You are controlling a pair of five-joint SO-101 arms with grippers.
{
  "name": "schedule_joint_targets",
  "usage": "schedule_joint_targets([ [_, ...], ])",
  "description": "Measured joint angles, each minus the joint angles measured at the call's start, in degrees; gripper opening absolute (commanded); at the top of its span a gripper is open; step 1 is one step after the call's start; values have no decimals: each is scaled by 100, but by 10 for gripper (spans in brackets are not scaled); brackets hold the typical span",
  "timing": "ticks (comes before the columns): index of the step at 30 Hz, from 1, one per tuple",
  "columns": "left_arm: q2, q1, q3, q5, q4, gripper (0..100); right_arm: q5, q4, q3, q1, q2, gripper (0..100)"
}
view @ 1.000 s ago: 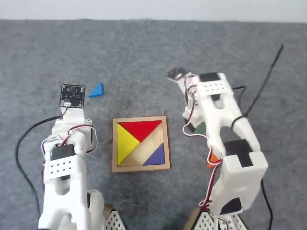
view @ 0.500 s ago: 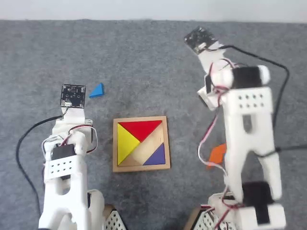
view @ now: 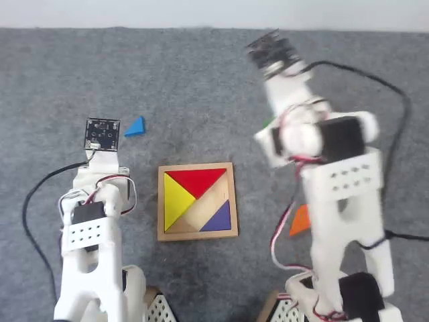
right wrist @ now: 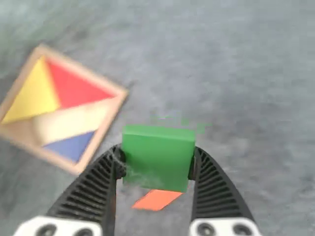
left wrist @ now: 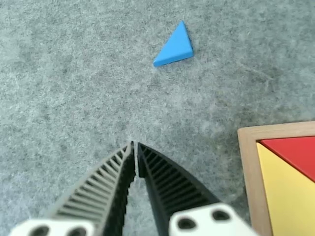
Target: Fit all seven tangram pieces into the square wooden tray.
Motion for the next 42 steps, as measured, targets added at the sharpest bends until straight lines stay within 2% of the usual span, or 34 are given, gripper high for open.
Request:
schedule_joint_targets([
  [4,0,0,0,0,0,13,-281,-378,1090,-879,0,41],
  [8,0,0,0,0,0,13,-325,-1609,2664,-1618,0,41],
  [14,0,0,0,0,0,13,-360,-3253,4149,-2066,0,42],
  [20,0,0,0,0,0,13,-774,-3886,4220,-2497,607,42],
  [27,0,0,0,0,0,13,-905,-3938,4053,-2602,1662,42],
  [36,0,0,0,0,0,13,-923,-4097,3684,-2822,2136,43],
  [38,0,0,0,0,0,13,-923,-4132,3675,-2831,2224,76],
  [42,0,0,0,0,0,13,-1064,-4132,3640,-2831,2321,223],
])
